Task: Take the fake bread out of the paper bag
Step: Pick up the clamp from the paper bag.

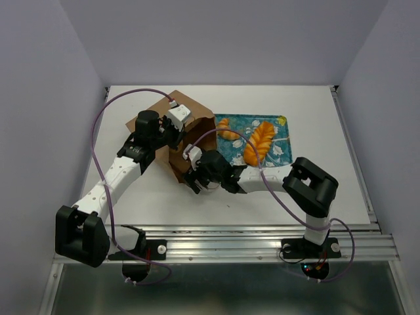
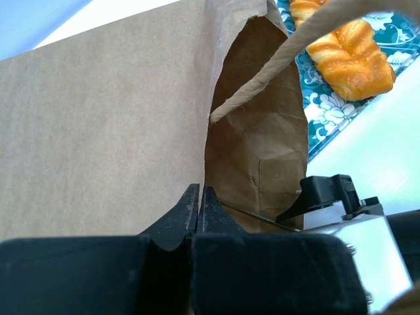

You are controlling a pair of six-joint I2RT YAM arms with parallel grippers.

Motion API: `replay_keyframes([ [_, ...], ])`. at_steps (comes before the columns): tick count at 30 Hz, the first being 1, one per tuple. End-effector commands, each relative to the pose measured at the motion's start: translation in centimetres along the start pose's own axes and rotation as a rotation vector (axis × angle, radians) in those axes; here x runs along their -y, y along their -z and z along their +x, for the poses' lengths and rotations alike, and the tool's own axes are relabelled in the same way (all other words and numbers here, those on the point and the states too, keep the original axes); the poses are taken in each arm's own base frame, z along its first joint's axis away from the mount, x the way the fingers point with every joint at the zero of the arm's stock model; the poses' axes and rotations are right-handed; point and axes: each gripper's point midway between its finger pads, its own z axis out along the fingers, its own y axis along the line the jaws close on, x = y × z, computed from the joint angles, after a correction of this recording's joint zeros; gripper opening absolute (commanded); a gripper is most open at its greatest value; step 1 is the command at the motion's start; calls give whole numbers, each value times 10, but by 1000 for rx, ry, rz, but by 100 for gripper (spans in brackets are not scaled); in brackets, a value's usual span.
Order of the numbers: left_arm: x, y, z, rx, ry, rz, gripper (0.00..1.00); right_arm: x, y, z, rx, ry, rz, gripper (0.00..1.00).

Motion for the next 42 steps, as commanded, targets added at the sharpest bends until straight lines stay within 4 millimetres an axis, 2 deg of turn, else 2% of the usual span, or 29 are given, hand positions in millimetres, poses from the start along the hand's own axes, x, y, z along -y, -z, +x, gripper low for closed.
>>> replay_keyframes([
  [1, -1, 6, -29, 103, -21, 2, 0, 1, -12, -9, -10, 30, 58, 95],
  [4, 0, 7, -30, 105, -20, 4, 0, 24, -17, -1, -46, 24, 195, 93],
  [9, 2, 9, -33, 115, -23, 11, 0, 27, -22, 1, -52, -9, 226, 86],
  [12, 2, 10, -34, 119, -23, 9, 0, 24, -23, -3, -40, -37, 216, 72],
  [14, 2, 11, -36, 125, -25, 9, 0, 24, -21, -6, -24, -69, 220, 68],
  [21, -1, 14, -35, 124, -32, -13, 0, 22, -1, -17, 4, -96, 207, 69],
  [25, -1, 16, -36, 127, -35, -19, 0, 23, 10, -11, -30, -132, 226, 58],
  [29, -3, 17, -35, 121, -41, -32, 0, 25, 31, -15, -30, -165, 239, 52],
  [33, -5, 18, -36, 124, -51, -38, 0, 21, 46, -17, -46, -179, 214, 51],
  [37, -5, 18, -34, 116, -59, -42, 0, 11, 58, -1, -123, -160, 159, 59],
  [42, -4, 22, -37, 129, -70, -41, 0, 10, 57, 17, -166, -154, 159, 61],
])
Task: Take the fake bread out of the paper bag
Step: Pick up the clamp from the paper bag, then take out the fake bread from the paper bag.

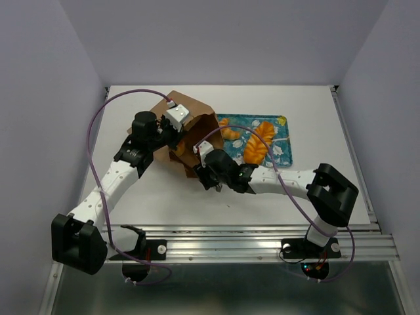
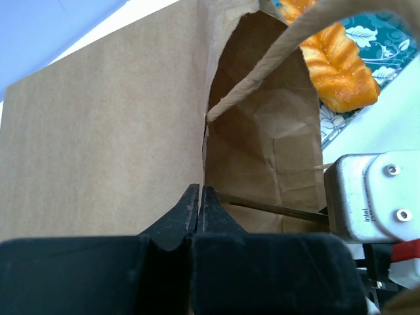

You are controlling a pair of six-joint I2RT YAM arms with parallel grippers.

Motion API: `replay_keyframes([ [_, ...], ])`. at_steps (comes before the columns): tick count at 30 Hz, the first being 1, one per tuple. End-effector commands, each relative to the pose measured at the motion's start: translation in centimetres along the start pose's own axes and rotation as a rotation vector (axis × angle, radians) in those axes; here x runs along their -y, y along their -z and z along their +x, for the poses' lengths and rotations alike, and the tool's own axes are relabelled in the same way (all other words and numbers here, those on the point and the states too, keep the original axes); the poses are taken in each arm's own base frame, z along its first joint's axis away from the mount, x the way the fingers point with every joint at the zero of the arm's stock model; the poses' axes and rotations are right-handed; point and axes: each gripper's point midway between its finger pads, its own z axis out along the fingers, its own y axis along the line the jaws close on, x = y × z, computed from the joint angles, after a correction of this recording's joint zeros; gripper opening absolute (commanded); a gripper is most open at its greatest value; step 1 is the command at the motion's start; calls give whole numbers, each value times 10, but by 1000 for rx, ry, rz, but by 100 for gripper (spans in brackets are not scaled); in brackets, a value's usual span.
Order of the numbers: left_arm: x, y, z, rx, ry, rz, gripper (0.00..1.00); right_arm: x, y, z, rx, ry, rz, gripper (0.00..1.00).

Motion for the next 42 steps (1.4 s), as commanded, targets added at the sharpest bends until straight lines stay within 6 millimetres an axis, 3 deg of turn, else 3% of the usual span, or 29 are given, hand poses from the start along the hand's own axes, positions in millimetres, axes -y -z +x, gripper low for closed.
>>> replay_keyframes([
  [1, -6, 10, -23, 80, -56, -31, 0, -1, 2, 24, -82, 13, -5, 61],
  [6, 1, 14, -25, 97, -69, -7, 0, -2, -5, 31, -111, 9, -3, 63],
  [8, 1, 15, -26, 101, -72, -8, 0, 0, -7, 30, -107, 7, 9, 59],
  [11, 2, 16, -26, 103, -72, -6, 0, 1, -8, 24, -84, 5, 20, 45],
  [19, 3, 15, -24, 100, -67, 1, 0, 4, -2, -23, 24, -64, 66, 41],
  [26, 4, 14, -22, 94, -64, 2, 0, 16, 22, -69, 126, -85, 123, 47],
  [33, 4, 15, -23, 95, -63, 1, 0, 20, 17, -74, 130, -75, 154, 45],
  [38, 5, 14, -23, 93, -63, 3, 0, 8, 19, -81, 167, -46, 78, 50],
  [42, 5, 14, -23, 91, -62, 7, 0, 10, 14, -85, 182, -24, 94, 53],
])
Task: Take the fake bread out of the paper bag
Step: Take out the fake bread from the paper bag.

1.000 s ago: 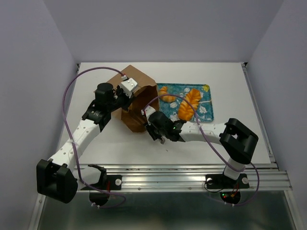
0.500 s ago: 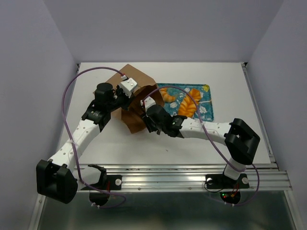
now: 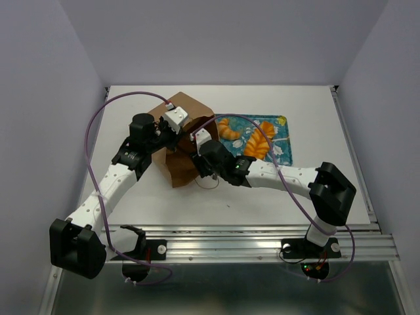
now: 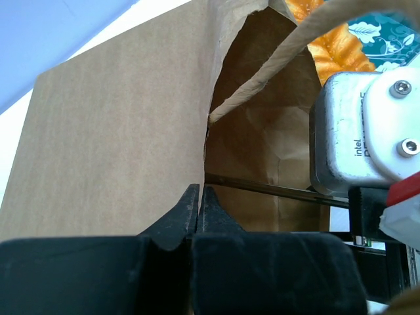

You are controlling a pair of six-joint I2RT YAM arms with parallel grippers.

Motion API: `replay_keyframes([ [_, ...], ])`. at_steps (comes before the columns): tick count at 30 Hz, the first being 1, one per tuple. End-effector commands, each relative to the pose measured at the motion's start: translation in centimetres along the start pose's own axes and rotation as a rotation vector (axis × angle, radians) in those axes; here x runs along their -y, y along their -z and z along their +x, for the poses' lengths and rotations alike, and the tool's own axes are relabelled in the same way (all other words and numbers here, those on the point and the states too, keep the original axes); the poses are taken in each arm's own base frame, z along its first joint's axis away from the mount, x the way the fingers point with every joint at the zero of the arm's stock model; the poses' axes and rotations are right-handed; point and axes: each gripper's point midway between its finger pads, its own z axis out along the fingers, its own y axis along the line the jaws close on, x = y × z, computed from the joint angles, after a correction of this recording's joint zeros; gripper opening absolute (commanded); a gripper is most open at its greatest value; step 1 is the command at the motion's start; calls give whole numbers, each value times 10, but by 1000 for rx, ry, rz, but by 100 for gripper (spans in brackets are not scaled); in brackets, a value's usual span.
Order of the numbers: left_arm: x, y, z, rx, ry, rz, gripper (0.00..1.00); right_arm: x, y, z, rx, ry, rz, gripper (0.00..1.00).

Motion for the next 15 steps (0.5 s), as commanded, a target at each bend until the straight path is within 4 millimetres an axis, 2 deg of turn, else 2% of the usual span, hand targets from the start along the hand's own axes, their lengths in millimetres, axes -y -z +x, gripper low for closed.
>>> replay_keyframes([
  [1, 2, 5, -22, 76, -35, 7, 0, -3, 6, -39, 119, 3, -11, 54],
  [5, 4, 6, -23, 80, -37, 11, 0, -8, -6, -34, 102, 12, -15, 58],
  [11, 4, 5, -23, 78, -38, 13, 0, -15, -18, -30, 83, 21, -37, 61],
  [12, 4, 5, -23, 78, -38, 14, 0, -17, -18, -38, 116, 8, -42, 61],
  [15, 5, 4, -23, 78, -40, 21, 0, -21, -25, -36, 115, 5, -55, 61],
])
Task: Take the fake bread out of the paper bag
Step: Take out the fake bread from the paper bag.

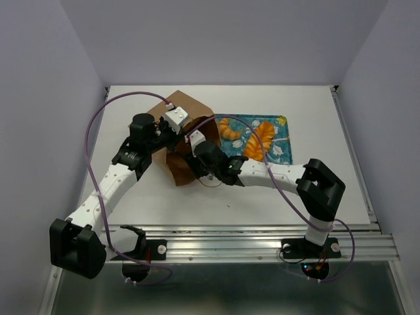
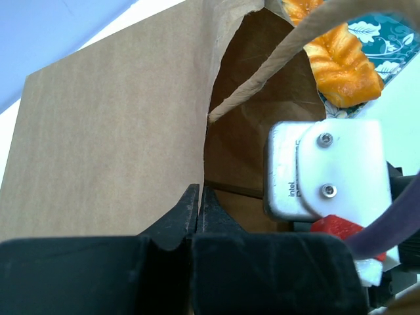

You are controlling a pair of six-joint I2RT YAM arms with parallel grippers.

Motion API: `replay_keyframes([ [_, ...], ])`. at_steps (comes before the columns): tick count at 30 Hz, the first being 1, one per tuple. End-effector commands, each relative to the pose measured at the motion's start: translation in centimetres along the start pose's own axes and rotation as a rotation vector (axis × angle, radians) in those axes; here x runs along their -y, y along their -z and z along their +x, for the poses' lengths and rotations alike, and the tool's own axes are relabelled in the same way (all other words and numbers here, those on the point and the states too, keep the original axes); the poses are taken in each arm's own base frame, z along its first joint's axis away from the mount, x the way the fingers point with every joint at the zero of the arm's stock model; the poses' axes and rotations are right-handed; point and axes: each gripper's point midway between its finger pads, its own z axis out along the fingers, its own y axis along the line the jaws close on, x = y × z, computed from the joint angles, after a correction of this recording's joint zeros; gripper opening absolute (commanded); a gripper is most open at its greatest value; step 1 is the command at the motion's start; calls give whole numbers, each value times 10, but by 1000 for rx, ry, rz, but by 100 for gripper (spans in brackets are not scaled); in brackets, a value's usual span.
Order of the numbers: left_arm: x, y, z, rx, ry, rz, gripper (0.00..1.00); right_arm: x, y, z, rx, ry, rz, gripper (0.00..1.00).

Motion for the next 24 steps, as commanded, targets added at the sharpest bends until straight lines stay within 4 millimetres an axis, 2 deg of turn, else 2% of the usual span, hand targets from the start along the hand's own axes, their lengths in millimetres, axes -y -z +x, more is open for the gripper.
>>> replay_keyframes([
  [1, 5, 4, -23, 78, -37, 22, 0, -15, -7, -41, 118, -23, -50, 61],
  [5, 7, 3, -23, 79, -39, 32, 0, -21, -15, -34, 102, -11, -76, 63],
  [10, 9, 1, -22, 74, -38, 37, 0, -35, -14, -34, 112, -9, -155, 64],
  [17, 9, 1, -23, 76, -39, 39, 0, -36, -21, -28, 95, -20, -145, 66],
  [24, 9, 1, -24, 76, -38, 41, 0, -46, -27, -29, 83, -33, -188, 65],
])
